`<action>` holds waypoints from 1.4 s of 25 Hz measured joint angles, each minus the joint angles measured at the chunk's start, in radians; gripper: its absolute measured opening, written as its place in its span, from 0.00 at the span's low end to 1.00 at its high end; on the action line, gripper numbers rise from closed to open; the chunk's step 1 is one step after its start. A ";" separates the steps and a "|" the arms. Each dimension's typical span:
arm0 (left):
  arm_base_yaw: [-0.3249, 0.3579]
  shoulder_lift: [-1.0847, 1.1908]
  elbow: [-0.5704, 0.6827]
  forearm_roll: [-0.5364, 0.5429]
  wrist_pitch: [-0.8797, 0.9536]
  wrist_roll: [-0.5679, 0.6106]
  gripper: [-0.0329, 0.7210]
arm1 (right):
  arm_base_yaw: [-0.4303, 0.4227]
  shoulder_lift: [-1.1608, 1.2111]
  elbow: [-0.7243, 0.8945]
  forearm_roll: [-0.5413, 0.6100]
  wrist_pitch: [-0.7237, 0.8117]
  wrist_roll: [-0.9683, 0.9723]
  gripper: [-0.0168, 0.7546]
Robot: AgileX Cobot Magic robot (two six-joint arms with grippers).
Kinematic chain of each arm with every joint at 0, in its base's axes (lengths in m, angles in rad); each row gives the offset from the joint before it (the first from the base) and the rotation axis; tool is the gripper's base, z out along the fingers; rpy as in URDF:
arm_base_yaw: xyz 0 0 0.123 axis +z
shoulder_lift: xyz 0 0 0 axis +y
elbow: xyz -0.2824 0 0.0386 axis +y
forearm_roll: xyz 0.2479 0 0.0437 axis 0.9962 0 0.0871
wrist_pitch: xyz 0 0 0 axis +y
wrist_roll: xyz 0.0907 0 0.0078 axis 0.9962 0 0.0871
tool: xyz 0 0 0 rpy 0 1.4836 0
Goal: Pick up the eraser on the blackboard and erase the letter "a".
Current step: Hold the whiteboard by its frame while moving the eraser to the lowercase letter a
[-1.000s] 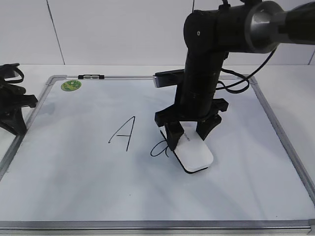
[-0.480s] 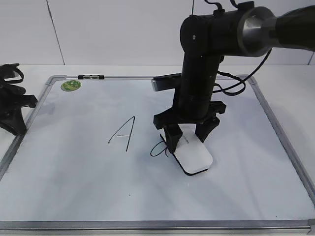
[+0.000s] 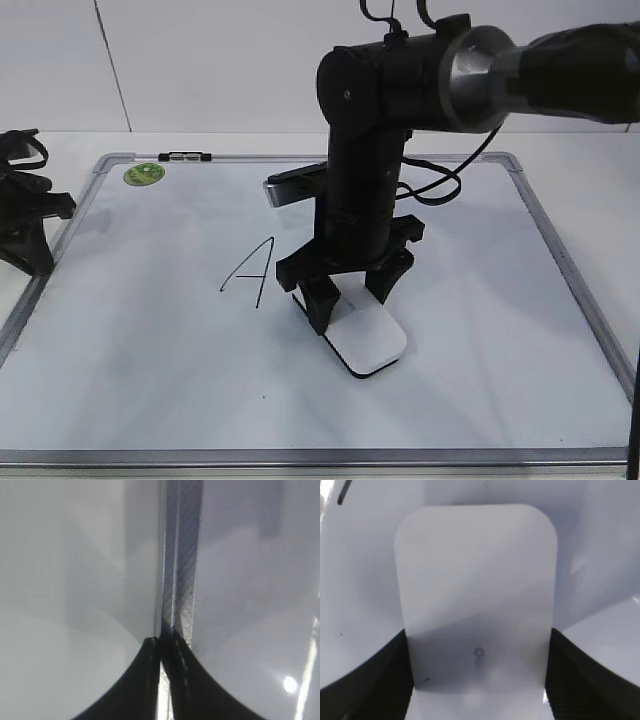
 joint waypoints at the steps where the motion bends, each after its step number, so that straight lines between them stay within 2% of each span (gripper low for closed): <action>1: 0.000 0.000 0.000 -0.002 0.000 0.000 0.06 | 0.005 0.000 -0.002 0.000 0.000 0.000 0.74; 14: 0.001 0.000 0.000 -0.005 0.000 0.000 0.06 | 0.026 0.003 -0.004 -0.027 0.000 0.001 0.74; 28: 0.001 0.001 0.000 -0.009 -0.002 0.001 0.06 | -0.021 0.004 -0.006 -0.008 0.002 0.014 0.74; 35: 0.001 0.001 0.000 -0.010 -0.002 0.001 0.06 | -0.076 0.004 -0.006 -0.014 0.002 0.018 0.74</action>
